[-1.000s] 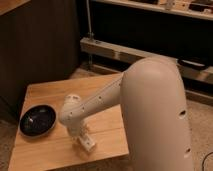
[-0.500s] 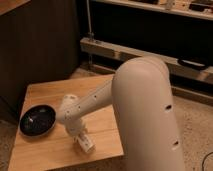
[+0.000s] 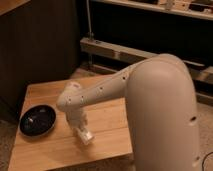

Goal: Place the bottle in the ceramic bowl

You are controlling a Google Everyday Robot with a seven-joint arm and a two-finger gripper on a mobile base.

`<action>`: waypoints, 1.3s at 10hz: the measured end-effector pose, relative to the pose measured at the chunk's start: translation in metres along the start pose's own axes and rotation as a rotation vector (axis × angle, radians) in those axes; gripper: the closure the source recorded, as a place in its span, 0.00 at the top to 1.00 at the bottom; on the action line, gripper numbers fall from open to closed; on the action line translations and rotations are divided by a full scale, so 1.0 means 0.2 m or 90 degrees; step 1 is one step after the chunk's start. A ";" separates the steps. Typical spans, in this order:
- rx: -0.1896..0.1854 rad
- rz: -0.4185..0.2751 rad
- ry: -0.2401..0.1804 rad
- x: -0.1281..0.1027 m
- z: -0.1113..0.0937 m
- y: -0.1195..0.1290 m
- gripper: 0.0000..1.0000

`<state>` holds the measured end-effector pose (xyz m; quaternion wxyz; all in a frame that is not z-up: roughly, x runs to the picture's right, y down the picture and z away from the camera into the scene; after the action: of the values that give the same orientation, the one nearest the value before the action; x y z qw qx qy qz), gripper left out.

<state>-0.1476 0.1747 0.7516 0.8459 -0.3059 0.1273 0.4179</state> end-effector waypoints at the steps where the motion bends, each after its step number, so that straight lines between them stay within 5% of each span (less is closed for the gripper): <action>1: 0.003 -0.006 -0.012 -0.06 -0.12 -0.03 0.00; 4: 0.002 -0.047 -0.051 -0.36 -0.39 -0.02 0.00; 8: -0.043 -0.103 -0.116 -0.87 -0.45 0.11 0.00; 11: -0.143 -0.115 -0.191 -1.15 -0.42 0.23 0.00; 12: -0.199 -0.117 -0.221 -1.19 -0.38 0.29 0.00; 13: -0.229 -0.111 -0.233 -1.19 -0.34 0.33 0.00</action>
<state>-0.3444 0.0130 0.7836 0.8195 -0.3807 -0.1312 0.4078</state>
